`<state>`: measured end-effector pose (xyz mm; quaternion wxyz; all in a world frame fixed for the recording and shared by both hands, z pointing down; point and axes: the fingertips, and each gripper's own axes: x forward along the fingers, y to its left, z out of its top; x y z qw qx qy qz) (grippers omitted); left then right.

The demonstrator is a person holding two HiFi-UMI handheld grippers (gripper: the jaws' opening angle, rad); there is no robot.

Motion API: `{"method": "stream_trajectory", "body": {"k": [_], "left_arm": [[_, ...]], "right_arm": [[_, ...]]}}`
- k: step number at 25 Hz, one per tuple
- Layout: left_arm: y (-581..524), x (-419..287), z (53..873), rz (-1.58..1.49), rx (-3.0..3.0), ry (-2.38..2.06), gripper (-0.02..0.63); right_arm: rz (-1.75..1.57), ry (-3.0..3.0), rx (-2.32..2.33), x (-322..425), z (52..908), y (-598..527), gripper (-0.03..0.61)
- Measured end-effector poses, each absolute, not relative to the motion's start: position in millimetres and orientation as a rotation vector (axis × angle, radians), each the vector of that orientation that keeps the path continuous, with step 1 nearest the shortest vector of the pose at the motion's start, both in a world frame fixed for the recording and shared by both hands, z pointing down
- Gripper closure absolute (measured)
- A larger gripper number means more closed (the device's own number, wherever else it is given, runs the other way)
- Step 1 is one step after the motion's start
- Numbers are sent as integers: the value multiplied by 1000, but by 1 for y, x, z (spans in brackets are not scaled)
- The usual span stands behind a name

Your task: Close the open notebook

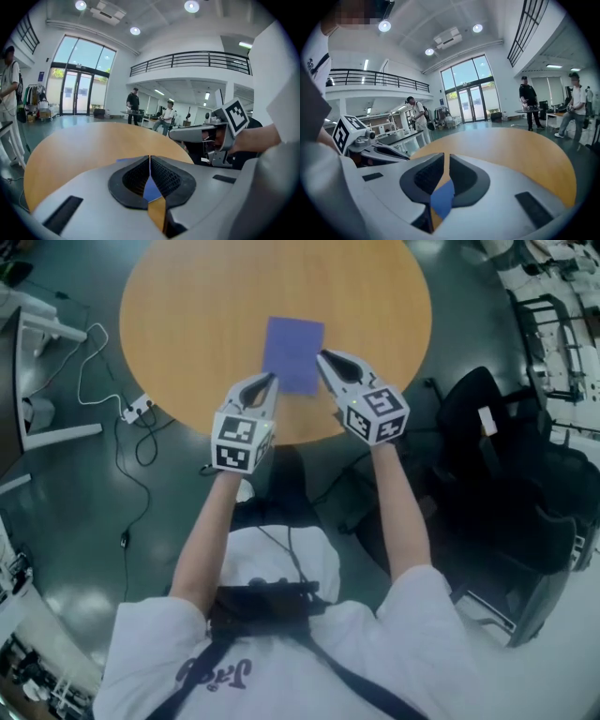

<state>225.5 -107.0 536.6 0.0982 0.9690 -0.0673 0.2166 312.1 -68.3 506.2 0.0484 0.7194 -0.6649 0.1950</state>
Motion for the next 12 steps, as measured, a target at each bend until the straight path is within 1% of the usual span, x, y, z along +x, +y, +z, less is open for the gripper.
{"method": "stream_trajectory", "body": {"k": [4,5,6,12], "left_arm": [[-116,204,490,532,2907,-229,589],[-114,198,480,503,2920,-228,589],[-112,192,471,477,2931,-222,589],[-101,153,421,319,2994,-213,589]], "right_arm": [[504,-2030,2289,273,458,-66,517],[473,-2034,2319,263,446,-63,523],[440,-2038,2349,253,434,-61,545],[300,-1983,2501,206,381,-46,556]]}}
